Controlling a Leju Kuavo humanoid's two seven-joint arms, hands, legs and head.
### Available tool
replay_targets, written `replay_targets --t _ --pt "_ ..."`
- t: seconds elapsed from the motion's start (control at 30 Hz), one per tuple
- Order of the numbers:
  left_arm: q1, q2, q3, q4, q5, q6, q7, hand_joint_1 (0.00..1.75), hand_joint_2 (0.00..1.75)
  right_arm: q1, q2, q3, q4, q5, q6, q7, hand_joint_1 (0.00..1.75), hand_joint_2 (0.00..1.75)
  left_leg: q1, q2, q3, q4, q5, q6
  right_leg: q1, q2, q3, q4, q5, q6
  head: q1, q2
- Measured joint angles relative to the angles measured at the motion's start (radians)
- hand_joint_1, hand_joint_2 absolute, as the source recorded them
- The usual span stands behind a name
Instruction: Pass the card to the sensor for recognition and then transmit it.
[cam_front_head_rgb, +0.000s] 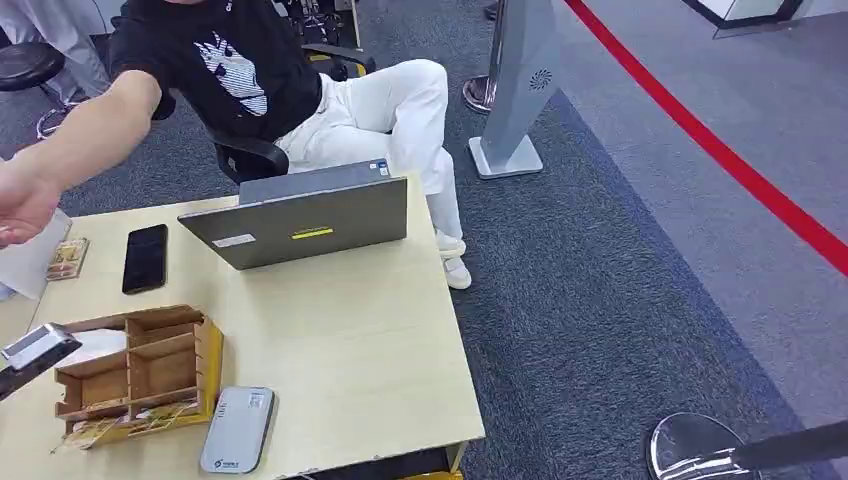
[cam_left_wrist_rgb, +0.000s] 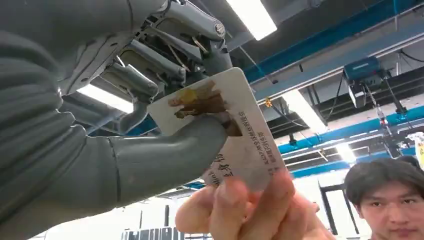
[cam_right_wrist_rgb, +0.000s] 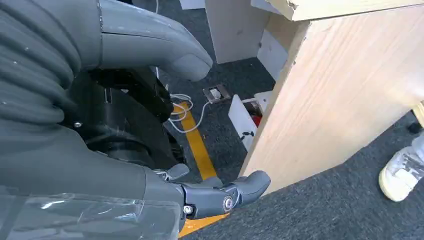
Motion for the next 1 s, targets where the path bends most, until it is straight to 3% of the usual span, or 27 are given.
replay_targets --t 0.3,0.53,1.0 --pt "0.062 -0.024 -0.006 0.001 0.022 0.045 -0.041 1.75 1.75 0.011 0.0 0.001 -0.016 -0.019 -0.03 0.001 0.0 1.75 0.0 0.0 0.0 0.0 0.0 -0.001 0.0 0.0 0.0 0.0 0.0 0.0 0.001 0.0" --pt "0.135 -0.067 -0.067 -0.016 -0.004 0.05 -0.072 1.75 1.75 0.012 0.001 0.001 -0.018 -0.018 -0.035 -0.007 0.0 1.75 0.0 0.0 -0.001 0.0 0.0 0.0 0.0 0.0 0.0 0.0 0.0 0.0 0.0 0.0" --pt "0.187 -0.098 -0.343 -0.012 -0.057 -0.013 -0.095 1.75 1.75 -0.027 0.001 -0.003 0.013 0.0 -0.012 -0.024 0.0 1.75 0.0 0.0 0.0 0.0 0.0 -0.001 0.0 0.0 0.0 0.0 0.0 0.0 0.0 0.0"
